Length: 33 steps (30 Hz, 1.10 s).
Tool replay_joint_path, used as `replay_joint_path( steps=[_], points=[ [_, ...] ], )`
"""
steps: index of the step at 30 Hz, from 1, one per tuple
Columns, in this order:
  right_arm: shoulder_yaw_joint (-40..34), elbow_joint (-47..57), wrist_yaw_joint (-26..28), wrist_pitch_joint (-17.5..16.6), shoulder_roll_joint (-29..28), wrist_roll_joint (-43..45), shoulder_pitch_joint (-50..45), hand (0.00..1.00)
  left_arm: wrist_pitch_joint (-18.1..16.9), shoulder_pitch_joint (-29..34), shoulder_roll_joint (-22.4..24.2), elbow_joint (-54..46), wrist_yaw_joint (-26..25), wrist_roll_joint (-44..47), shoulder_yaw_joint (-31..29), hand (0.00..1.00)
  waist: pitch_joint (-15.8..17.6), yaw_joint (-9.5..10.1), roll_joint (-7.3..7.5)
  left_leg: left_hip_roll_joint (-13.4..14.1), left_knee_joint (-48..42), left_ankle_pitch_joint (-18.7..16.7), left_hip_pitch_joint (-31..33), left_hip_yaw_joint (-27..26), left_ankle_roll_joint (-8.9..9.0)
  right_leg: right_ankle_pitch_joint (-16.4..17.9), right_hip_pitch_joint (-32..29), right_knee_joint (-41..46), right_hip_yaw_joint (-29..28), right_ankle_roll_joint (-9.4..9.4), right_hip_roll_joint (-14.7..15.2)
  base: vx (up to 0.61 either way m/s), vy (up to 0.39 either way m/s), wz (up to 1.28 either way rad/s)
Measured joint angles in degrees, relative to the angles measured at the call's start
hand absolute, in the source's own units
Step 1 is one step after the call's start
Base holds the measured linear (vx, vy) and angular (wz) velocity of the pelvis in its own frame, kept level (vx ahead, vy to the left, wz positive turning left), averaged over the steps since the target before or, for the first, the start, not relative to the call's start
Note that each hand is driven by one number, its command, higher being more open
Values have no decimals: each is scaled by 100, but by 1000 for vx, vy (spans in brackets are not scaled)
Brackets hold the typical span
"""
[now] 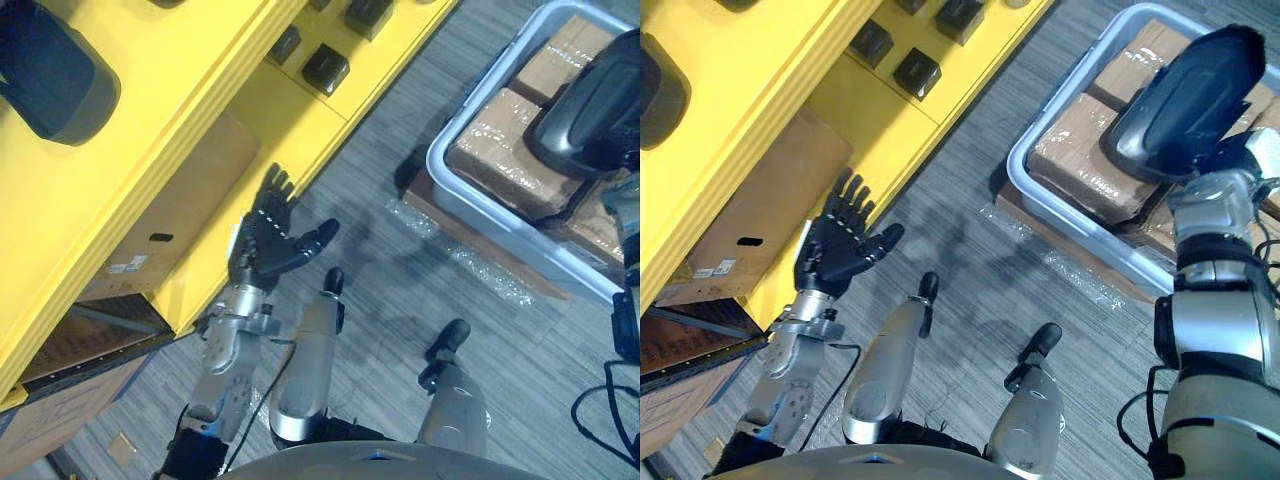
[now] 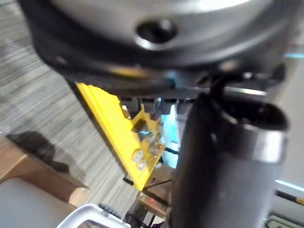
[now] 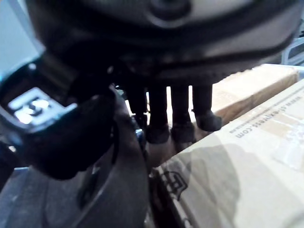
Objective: Walk over and take three plastic housings, then place them on the shelf
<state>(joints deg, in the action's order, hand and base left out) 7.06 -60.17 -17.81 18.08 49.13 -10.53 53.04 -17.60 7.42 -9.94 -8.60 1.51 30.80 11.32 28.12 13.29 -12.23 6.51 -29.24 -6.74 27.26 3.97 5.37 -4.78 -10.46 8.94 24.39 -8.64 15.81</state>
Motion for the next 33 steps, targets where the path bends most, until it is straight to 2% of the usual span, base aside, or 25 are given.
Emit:
replay_joint_path(
  steps=[4,7,11,12,13,14,16,17,19,20,21,23,24,25,30,33],
  points=[
    [-246,982,-169,-159,-266,-279,-568,0,-104,313,-27,-415,202,23,-416,100,117,-273,173,13,419,129,-448,-99,47,15,253,-122,-33,0,-5,-6,-36,-6],
    [-585,1989,-265,-273,-507,-742,-1096,0,-100,427,-10,-822,552,-4,-437,100,210,-485,339,33,917,338,-938,-191,108,14,504,-229,-55,3,-21,28,-72,-5],
    [-721,2608,-300,-428,-719,-1156,-1483,0,-14,322,-12,-1015,754,-213,-470,100,186,-642,431,61,1269,418,-1385,-317,148,11,781,-373,-95,3,-49,50,-41,-11],
    [-735,2749,-312,-514,-776,-1231,-1625,0,197,224,-15,-1041,816,-212,-490,100,158,-666,481,80,1378,436,-1520,-366,161,8,877,-442,-112,0,-73,50,-39,-13],
    [-772,2802,-333,-552,-938,-1404,-1678,0,625,129,-35,-1040,842,-215,-542,100,95,-724,562,99,1491,465,-1624,-386,181,7,941,-496,-113,-1,-99,51,-42,-12],
    [-775,2872,-337,-558,-1007,-1409,-1718,0,847,67,-63,-996,838,-217,-542,100,58,-749,607,108,1558,482,-1686,-411,190,6,964,-527,-122,-1,-109,71,-50,-13],
    [-807,3206,-358,-744,-1193,-1666,-1961,0,1786,-142,-208,-698,885,-82,-483,100,-188,-865,759,122,1766,525,-1811,-529,211,-9,962,-618,-207,-15,-128,86,-34,-19],
    [-807,3316,-361,-796,-1208,-1786,-2015,0,2002,-182,-233,-593,911,28,-466,100,-238,-892,776,122,1780,524,-1832,-550,212,-12,963,-622,-236,-19,-127,84,-5,-26],
    [-816,3576,-459,-1159,-1236,-2142,-2093,0,2764,-468,-318,-79,975,509,-387,100,-392,-971,837,140,1858,522,-1974,-708,212,-23,967,-634,-354,-29,-126,59,-2,-27],
    [-816,3606,-510,-1271,-1251,-2250,-2093,0,2919,-566,-355,55,997,617,-360,100,-441,-1012,849,143,1861,522,-1980,-724,212,-23,966,-638,-367,-29,-128,36,-6,-18],
    [-819,3655,-635,-1520,-1306,-2378,-2094,0,3163,-767,-429,301,1044,822,-292,100,-531,-1066,877,161,1886,521,-2028,-761,213,-26,967,-643,-406,-25,-142,27,-6,-15],
    [-813,3808,-754,-1840,-1412,-2533,-2165,0,3427,-1081,-477,654,1100,1121,-217,100,-599,-1082,919,212,1979,521,-2241,-900,213,-58,1060,-686,-522,4,-188,17,-13,-28],
    [-804,3894,-806,-2013,-1468,-2575,-2276,0,3495,-1214,-467,839,1130,1272,-182,100,-716,-1085,955,215,2012,518,-2287,-934,218,-59,1095,-741,-546,3,-196,6,-23,-30],
    [-753,3987,-836,-2255,-1666,-2741,-2396,0,3540,-1317,-474,1065,1131,1560,-142,100,-959,-1173,1020,221,2063,515,-2334,-999,222,-82,1116,-832,-590,-1,-212,10,-16,-20],
    [-432,4120,-875,-2749,-2024,-2741,-2779,0,3540,-1761,-447,1642,1124,2115,36,100,-1371,-1301,1105,222,2204,494,-2675,-1197,242,-128,1324,-981,-729,6,-227,-8,-2,-19],
    [-301,4134,-839,-3039,-2100,-2748,-2879,0,3516,-1933,-443,1779,1121,2305,42,100,-1484,-1370,1135,225,2275,501,-2782,-1282,244,-186,1373,-1063,-781,11,-240,-36,0,-14]
  ],
)
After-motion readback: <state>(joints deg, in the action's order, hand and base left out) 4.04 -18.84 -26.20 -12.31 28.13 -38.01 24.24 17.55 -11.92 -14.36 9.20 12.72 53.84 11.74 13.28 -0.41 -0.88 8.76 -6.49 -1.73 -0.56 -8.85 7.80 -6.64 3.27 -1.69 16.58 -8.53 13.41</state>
